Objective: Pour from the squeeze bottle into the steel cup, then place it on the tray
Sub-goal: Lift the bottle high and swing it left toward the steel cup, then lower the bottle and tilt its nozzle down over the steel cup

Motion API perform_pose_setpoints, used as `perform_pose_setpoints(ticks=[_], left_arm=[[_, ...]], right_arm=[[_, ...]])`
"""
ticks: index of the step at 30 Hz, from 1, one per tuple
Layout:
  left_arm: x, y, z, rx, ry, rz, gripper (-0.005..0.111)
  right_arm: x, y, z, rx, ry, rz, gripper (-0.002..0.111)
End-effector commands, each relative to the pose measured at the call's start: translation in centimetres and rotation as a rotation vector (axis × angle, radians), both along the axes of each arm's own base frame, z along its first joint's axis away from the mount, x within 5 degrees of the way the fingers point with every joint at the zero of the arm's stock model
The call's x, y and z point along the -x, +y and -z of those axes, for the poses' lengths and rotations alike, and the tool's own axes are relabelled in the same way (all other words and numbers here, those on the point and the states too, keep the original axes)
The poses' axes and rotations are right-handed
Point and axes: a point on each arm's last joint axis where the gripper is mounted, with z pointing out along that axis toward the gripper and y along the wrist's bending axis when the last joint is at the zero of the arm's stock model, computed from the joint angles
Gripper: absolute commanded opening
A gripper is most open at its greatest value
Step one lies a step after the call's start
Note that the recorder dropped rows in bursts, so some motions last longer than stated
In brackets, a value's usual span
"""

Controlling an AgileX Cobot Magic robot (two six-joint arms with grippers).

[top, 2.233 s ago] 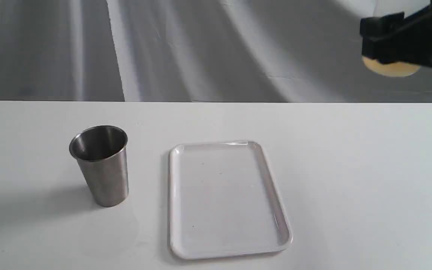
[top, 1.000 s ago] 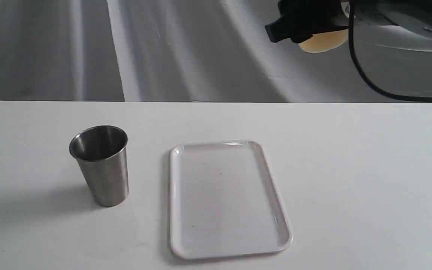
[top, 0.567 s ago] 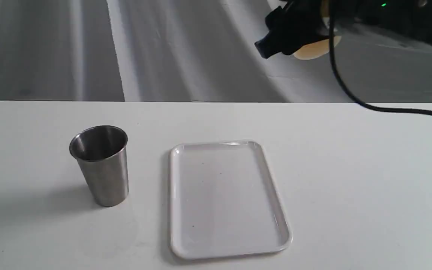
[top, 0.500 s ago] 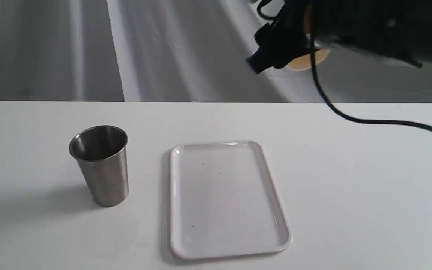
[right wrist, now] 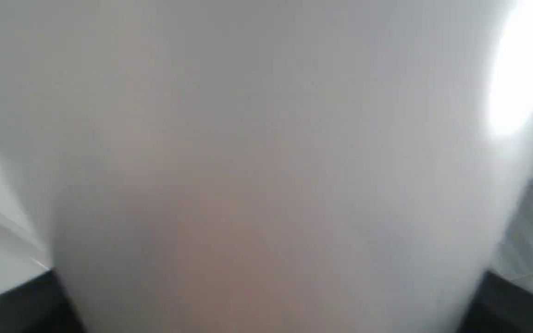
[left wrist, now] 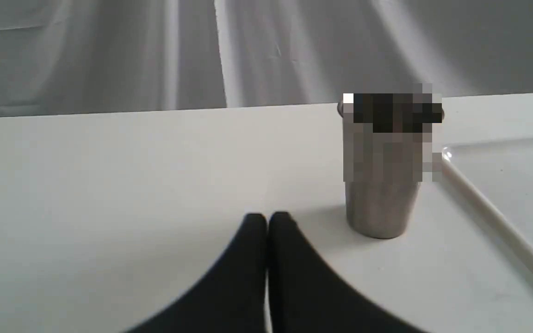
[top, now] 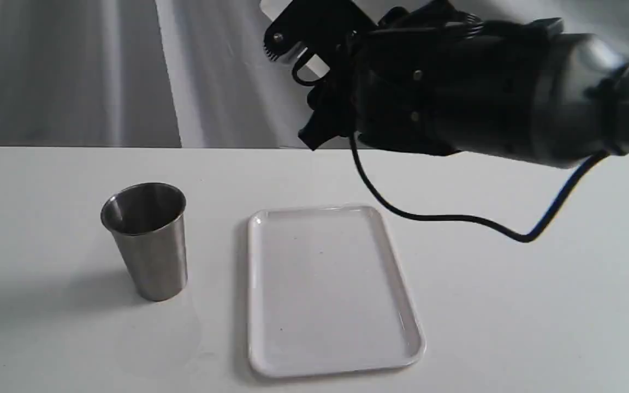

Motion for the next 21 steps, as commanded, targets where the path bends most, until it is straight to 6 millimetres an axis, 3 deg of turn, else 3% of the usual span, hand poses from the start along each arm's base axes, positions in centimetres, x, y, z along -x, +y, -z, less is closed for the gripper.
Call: perform_pose_setpoints(ticks=[1, 14, 21], left_arm=[[0.0, 0.0, 0.1, 0.006, -0.006, 0.005, 0.0], [0.0, 0.0, 0.1, 0.002, -0.006, 0.006, 0.0], [0.0, 0.0, 0.1, 0.006, -0.006, 0.005, 0.0]], right_arm=[[-0.5, 1.2, -0.3, 0.022, -0.029, 0.023, 0.0], [-0.8, 5.9, 3.6, 0.038, 0.038, 0.018, 0.0], [-0.5, 7.2, 5.3, 0.1, 0.048, 0.006, 0.0]])
